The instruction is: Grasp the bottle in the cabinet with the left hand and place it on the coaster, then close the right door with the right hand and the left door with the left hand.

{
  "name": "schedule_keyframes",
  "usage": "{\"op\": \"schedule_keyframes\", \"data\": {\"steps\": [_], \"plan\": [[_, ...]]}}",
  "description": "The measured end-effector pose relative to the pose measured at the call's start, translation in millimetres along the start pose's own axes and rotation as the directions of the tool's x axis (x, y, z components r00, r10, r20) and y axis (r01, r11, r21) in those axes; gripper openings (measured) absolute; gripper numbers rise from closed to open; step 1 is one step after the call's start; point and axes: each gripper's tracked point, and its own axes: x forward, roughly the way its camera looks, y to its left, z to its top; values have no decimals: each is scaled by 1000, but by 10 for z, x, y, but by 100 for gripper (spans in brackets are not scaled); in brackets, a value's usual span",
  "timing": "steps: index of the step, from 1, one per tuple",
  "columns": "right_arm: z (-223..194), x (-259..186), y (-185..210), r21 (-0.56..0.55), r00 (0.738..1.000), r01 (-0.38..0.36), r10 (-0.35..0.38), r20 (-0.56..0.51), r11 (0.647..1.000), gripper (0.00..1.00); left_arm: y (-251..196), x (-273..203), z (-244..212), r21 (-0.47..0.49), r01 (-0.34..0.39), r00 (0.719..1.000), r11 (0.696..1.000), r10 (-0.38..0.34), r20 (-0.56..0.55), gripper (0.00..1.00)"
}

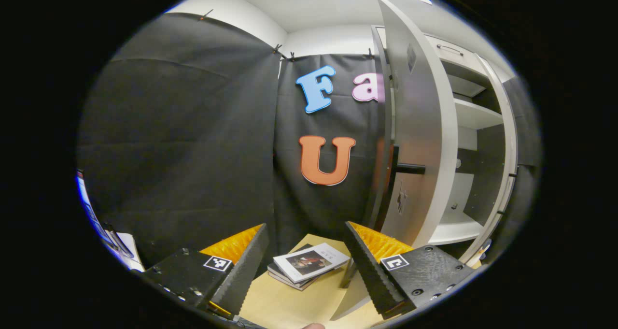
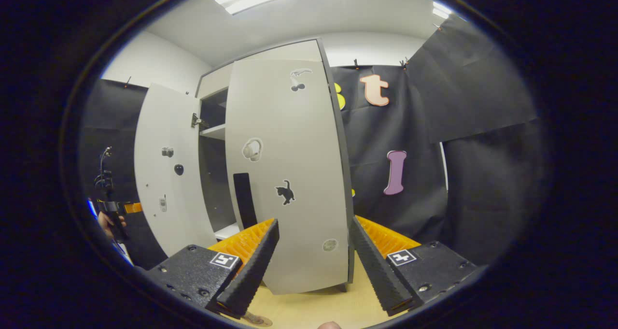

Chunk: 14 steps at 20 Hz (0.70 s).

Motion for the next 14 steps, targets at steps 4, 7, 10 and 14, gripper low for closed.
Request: {"op": "schedule_keyframes", "data": {"steps": [4,7,10,14], "plan": [[25,-88,-171,-10,999,35,-35,6,999,97,-10,100,-7,54,5,1000,999,-4,-9,91],[-3,-116,-225,-19,999,39,-39,-3,999,97,-44,83,-1,58,39,999,998,-38,-17,98],[-30,-136,-269,-22,999,39,-40,-9,999,97,-87,79,-8,51,67,997,996,-66,-29,89],[-49,-142,-339,-36,998,53,-53,-14,998,97,-191,50,-17,57,119,992,991,-117,-39,100]]}}
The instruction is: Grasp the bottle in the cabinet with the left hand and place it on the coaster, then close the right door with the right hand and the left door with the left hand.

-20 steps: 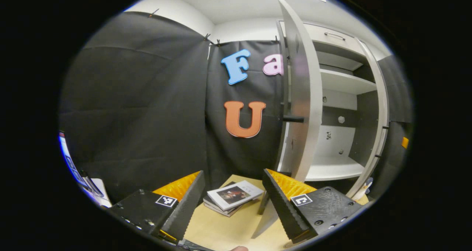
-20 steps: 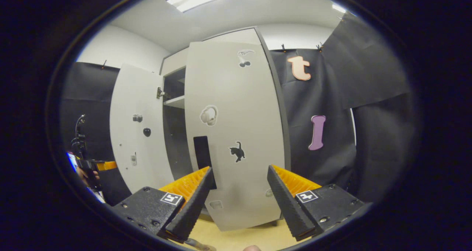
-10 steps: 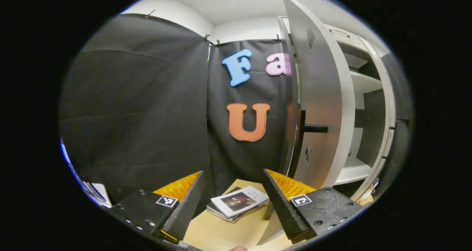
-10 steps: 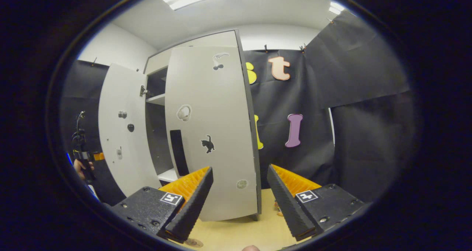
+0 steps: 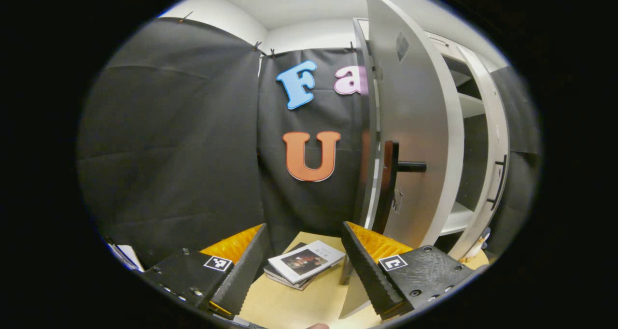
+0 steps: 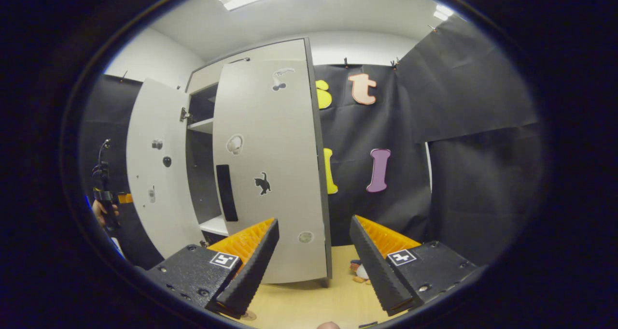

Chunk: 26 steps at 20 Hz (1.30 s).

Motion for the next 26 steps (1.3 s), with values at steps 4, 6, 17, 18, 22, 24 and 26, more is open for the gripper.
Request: {"op": "schedule_keyframes", "data": {"steps": [4,6,17,18,22,24,26], "plan": [[46,-21,-21,2,1000,-1,1,14,1000,97,-227,-27,2,22,68,998,997,-68,-1,94],[27,-30,-58,2,1000,4,-4,10,1000,97,-332,-46,-2,28,98,995,995,-98,-3,96],[-11,-92,-166,-3,1000,28,-28,7,1000,97,-807,-55,10,50,196,980,979,-198,30,92],[-9,-106,-180,-5,999,31,-31,9,1000,97,-832,-53,10,50,199,979,979,-201,33,91],[-10,-139,-224,-3,999,43,-43,10,999,97,-922,-45,27,54,209,976,976,-212,42,100],[-8,-145,-242,-5,999,47,-47,11,999,97,-964,-38,17,54,219,974,974,-221,42,95],[-7,-141,-252,-10,999,50,-50,10,999,97,-1035,-33,15,54,236,970,970,-238,46,95]]}}
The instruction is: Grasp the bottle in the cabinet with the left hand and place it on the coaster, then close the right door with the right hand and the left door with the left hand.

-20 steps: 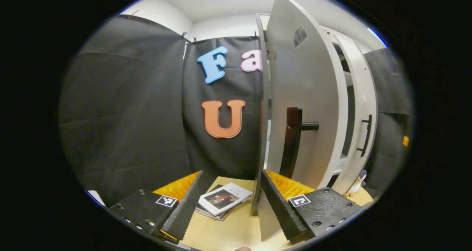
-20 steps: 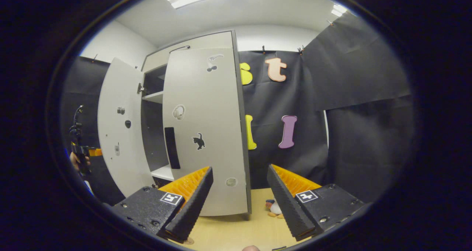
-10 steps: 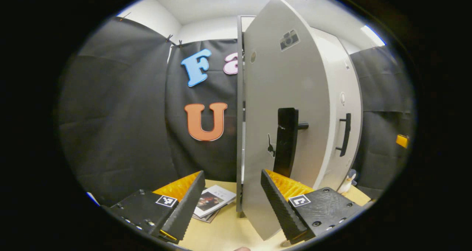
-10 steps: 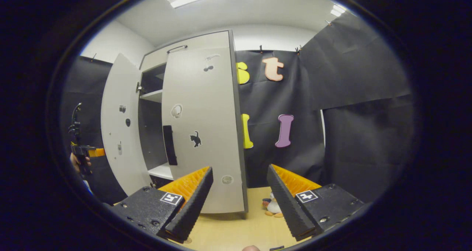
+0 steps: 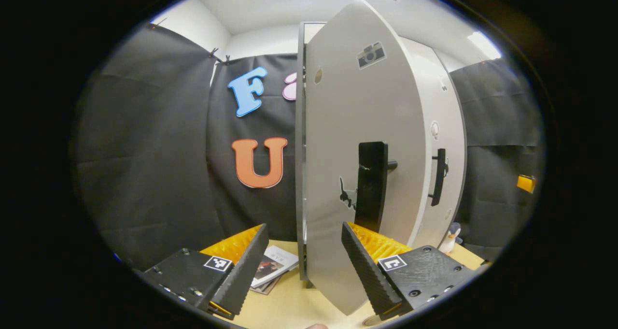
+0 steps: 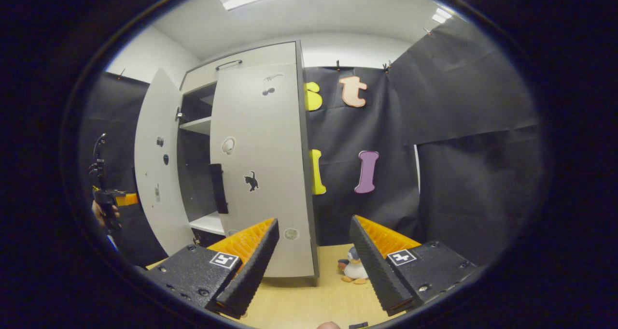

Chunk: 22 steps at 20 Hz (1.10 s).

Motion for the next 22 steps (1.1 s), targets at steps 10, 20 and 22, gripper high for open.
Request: {"op": "schedule_keyframes", "data": {"steps": [10,20,22], "plan": [[-11,-56,-149,5,999,39,-39,-8,999,97,-519,268,-17,-16,108,994,994,-108,3,95],[64,-162,-264,10,997,78,-78,7,997,96,-1088,435,19,-33,189,982,981,-189,-10,98],[102,-172,-257,14,997,71,-72,18,997,97,-1092,385,100,-19,178,984,984,-178,1,100]]}}
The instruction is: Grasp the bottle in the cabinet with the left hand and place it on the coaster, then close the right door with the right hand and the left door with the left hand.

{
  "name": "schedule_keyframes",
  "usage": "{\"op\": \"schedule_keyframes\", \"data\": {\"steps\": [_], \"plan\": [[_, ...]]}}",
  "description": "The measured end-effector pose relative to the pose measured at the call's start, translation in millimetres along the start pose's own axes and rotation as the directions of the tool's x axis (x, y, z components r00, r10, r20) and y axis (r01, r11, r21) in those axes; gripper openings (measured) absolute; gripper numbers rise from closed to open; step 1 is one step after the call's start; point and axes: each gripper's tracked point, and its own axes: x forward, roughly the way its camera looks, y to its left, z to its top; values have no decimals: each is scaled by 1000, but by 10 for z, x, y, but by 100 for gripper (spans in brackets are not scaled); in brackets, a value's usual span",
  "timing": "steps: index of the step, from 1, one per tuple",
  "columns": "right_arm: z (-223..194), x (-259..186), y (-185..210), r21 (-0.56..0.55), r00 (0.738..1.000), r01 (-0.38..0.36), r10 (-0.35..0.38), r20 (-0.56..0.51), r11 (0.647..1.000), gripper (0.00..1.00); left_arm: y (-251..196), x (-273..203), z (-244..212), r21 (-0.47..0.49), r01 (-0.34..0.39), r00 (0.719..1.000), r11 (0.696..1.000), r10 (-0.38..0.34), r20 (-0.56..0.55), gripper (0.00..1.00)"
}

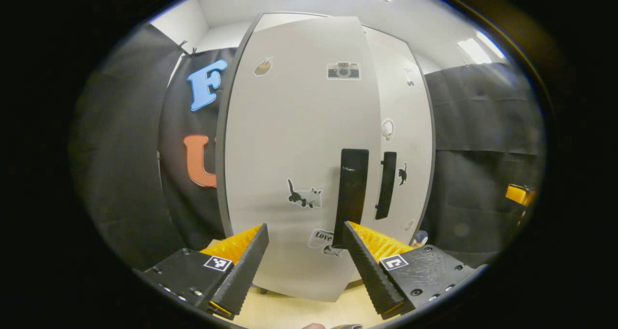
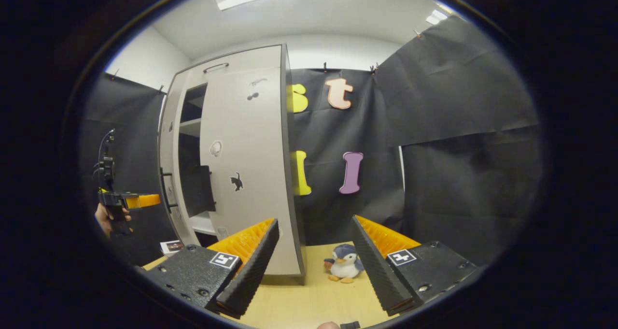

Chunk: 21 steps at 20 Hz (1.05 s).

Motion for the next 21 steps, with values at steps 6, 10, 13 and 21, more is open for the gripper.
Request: {"op": "schedule_keyframes", "data": {"steps": [6,10,13,21], "plan": [[160,27,219,0,997,-68,68,39,998,97,-46,-296,225,11,-12,1000,1000,12,28,100],[357,15,460,-8,988,-128,128,84,992,97,12,-568,503,25,-60,995,998,58,81,100],[580,9,651,-7,976,-170,170,134,985,92,84,-806,740,-31,-108,986,994,111,127,100],[1109,-32,1021,-16,944,-240,237,228,971,94,454,-1373,1235,-77,-257,940,963,268,210,100]]}}
